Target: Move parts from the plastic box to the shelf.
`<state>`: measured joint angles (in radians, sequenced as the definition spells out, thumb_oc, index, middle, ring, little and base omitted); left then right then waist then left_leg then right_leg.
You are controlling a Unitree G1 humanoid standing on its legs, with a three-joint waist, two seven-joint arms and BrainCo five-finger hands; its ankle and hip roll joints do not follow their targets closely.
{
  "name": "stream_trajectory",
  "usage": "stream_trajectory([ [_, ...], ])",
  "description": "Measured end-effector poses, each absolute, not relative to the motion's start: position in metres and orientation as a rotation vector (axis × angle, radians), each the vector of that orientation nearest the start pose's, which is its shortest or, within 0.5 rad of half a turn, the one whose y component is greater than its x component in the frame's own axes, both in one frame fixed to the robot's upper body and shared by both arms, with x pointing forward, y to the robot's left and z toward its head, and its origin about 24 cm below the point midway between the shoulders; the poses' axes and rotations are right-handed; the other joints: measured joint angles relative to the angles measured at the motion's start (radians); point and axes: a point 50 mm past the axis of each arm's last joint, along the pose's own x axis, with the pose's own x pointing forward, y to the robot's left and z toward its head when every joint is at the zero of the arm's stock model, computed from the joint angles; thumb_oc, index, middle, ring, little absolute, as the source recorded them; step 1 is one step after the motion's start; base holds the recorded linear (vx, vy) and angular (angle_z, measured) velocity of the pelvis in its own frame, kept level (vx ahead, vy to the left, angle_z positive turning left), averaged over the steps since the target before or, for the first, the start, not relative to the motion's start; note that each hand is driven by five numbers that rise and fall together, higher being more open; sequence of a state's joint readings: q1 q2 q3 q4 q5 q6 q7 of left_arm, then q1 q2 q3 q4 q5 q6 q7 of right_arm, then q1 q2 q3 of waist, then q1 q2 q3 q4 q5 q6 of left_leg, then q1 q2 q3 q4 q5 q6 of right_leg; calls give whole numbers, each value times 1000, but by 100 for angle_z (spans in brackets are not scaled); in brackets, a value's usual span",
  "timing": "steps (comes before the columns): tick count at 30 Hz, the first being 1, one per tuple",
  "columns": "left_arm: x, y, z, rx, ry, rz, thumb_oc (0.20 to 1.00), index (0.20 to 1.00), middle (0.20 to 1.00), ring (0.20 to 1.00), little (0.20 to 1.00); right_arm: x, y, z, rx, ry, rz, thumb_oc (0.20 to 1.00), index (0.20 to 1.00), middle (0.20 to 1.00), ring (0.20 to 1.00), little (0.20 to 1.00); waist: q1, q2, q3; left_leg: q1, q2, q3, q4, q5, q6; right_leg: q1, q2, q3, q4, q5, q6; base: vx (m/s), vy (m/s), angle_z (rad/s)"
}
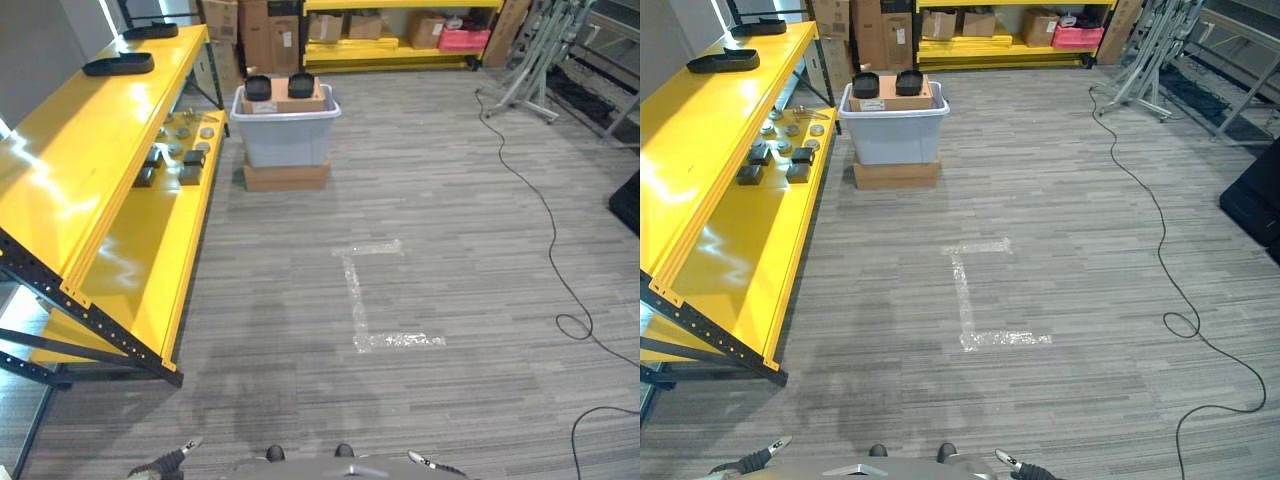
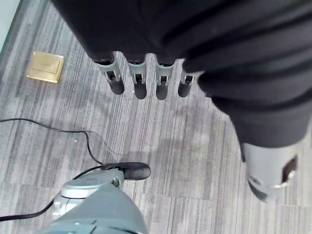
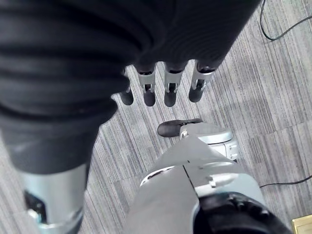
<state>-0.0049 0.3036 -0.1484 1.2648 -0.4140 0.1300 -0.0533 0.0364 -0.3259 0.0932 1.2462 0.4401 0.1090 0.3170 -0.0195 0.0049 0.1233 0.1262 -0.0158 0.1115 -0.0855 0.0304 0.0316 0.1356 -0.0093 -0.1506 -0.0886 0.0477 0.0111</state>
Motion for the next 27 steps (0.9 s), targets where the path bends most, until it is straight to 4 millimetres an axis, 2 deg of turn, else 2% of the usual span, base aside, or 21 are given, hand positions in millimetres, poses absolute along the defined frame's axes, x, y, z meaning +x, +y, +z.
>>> stream_trajectory([
  [8, 91, 254, -155, -35, 1184, 280, 1000, 1000, 1000, 1000, 1000, 68, -257, -157, 314, 1247, -204, 1000, 1000, 1000, 1000, 1000, 9, -23, -14, -1, -1, 1, 0, 3, 9, 0, -1, 0, 0, 1, -1, 0, 0, 0],
  [19, 91, 255, -154, -27, 1142, 288, 1000, 1000, 1000, 1000, 1000, 76, -258, -156, 326, 1195, -232, 1000, 1000, 1000, 1000, 1000, 18, -21, -16, 10, -2, 0, 0, 3, 10, 3, -1, -1, 0, 1, -1, 0, 0, 0],
  [27, 93, 253, -154, -45, 1129, 291, 1000, 1000, 1000, 1000, 1000, 69, -258, -158, 261, 1258, -195, 1000, 1000, 1000, 1000, 1000, 22, -12, -29, 14, -2, -1, 0, 3, 9, 5, -1, 0, 0, 2, -2, 0, 0, 0],
])
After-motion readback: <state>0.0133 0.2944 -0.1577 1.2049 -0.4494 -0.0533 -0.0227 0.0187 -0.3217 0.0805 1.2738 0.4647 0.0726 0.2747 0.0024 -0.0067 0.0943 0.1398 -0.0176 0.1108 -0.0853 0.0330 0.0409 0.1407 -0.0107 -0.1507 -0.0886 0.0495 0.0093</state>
